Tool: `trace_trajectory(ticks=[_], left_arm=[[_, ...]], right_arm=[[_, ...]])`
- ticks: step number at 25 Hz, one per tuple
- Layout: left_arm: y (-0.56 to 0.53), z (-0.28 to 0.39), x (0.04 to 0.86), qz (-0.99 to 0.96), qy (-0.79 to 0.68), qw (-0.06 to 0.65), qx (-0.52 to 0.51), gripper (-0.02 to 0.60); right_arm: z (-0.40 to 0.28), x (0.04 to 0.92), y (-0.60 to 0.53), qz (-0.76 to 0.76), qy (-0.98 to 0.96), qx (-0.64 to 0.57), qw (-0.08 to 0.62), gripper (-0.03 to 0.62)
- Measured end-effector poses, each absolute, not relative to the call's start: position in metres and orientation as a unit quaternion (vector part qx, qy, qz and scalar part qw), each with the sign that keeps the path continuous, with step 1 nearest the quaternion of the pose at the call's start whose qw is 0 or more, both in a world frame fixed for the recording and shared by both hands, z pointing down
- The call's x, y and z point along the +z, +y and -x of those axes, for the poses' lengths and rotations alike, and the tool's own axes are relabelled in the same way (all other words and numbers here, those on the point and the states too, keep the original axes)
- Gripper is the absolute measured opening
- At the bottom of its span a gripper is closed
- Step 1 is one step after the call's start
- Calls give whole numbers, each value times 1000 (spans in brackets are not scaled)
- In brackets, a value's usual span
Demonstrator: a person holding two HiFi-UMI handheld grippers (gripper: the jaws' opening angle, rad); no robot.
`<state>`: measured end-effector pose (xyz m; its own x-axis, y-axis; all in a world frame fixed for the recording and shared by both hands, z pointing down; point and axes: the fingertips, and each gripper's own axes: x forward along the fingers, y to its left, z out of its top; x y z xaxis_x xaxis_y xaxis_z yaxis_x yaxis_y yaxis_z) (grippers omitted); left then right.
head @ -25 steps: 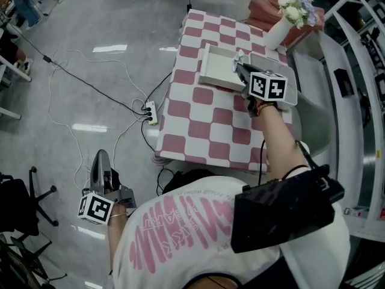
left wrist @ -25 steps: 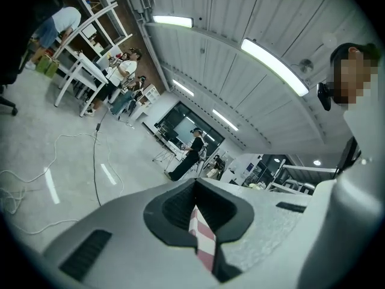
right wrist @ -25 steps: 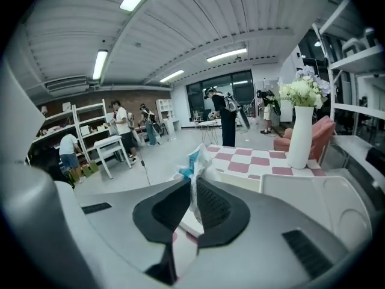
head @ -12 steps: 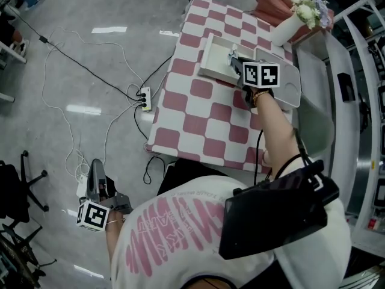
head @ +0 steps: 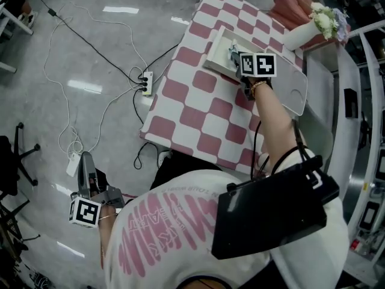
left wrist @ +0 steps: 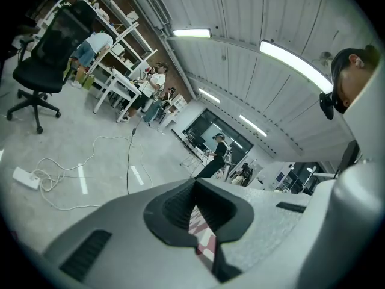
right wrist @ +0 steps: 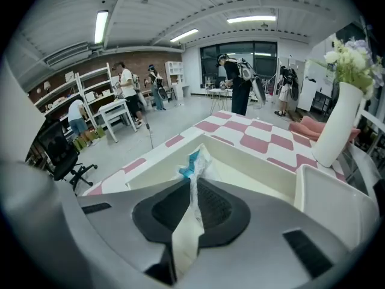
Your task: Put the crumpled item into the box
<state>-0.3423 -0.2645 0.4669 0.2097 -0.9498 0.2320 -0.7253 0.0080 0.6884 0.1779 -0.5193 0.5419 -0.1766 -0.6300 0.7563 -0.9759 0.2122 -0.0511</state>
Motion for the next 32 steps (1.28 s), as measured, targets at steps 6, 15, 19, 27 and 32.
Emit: trace_trajectory(ticks=[6, 15, 19, 27, 32], left_arm=[[-246, 344, 464, -673, -630, 357, -148, 8], [-225, 342, 465, -650, -650, 364, -152, 8], [-224, 338, 460, -655, -650, 356, -149, 8], [-216, 337, 458, -652, -656, 351, -148, 8], [-210, 342, 456, -646, -663, 349, -142, 8]], right_arm=[[-176, 555, -524, -540, -714, 281, 345, 35], [-170, 560, -525, -521, -721, 264, 372, 35], [-169, 562, -525, -513, -724, 261, 379, 35], [-167, 567, -526, -501, -723, 277, 387, 40], [-167, 570, -527, -494, -721, 287, 392, 46]])
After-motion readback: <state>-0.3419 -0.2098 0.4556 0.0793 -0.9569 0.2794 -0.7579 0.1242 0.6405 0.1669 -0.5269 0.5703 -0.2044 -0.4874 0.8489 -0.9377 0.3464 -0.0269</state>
